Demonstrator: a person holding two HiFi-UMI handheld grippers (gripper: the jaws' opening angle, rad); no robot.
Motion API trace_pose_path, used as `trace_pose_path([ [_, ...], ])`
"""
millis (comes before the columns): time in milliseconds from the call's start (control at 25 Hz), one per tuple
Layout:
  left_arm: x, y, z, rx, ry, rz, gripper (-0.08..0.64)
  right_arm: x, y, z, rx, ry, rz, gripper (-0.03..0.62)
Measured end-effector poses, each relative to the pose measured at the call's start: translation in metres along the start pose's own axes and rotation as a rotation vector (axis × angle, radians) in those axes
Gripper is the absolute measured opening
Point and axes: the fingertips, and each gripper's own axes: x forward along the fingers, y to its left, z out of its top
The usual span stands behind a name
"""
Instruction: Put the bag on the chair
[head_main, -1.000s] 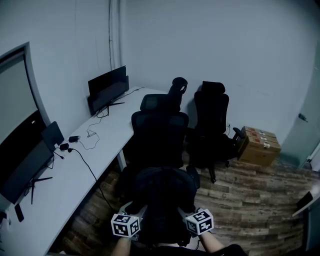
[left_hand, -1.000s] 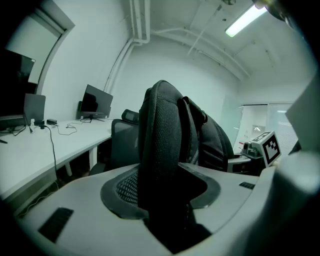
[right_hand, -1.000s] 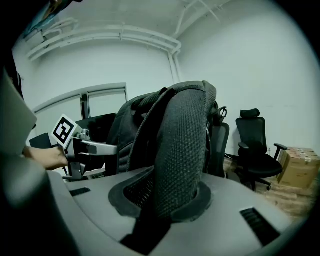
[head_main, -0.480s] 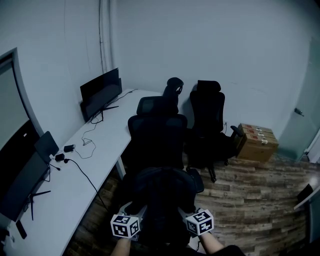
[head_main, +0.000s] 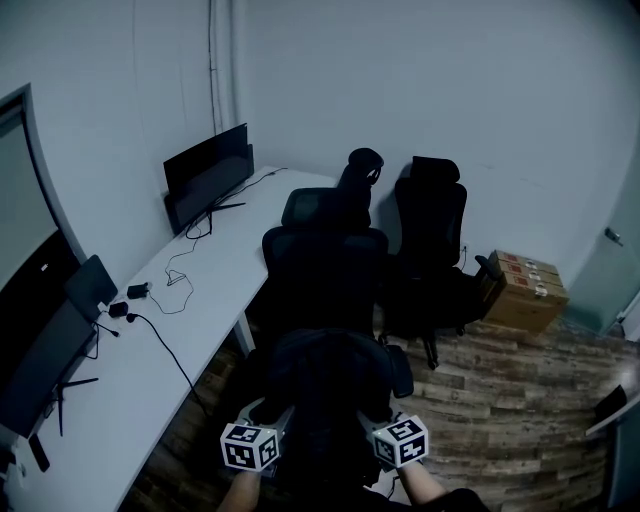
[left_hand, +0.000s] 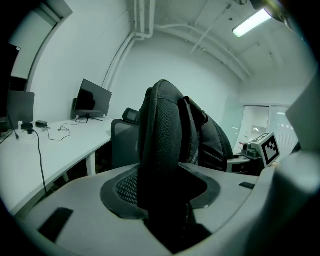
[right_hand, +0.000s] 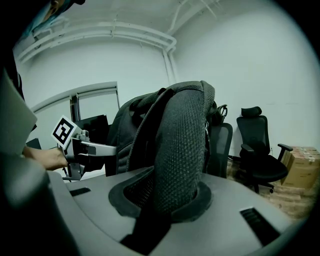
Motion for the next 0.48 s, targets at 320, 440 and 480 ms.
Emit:
trace_pose_path([
  [320, 0.045, -0.004, 0.019, -0.011, -0.01, 0.03, 0.216, 0.02, -0.048, 0.018, -0.015, -0.001, 0.041, 0.1],
  [440, 0.062, -0.006, 0.022, -0.02, -0.013, 0.045, 0.216, 0.026, -0.066, 0.022, -0.025, 0.002, 0.058, 0.1],
  [480, 0.067, -0.007, 0.024, -0.021, -0.017, 0.05, 0.216, 0.027, -0.072, 0.023, -0.03, 0.001, 0.062, 0.1],
])
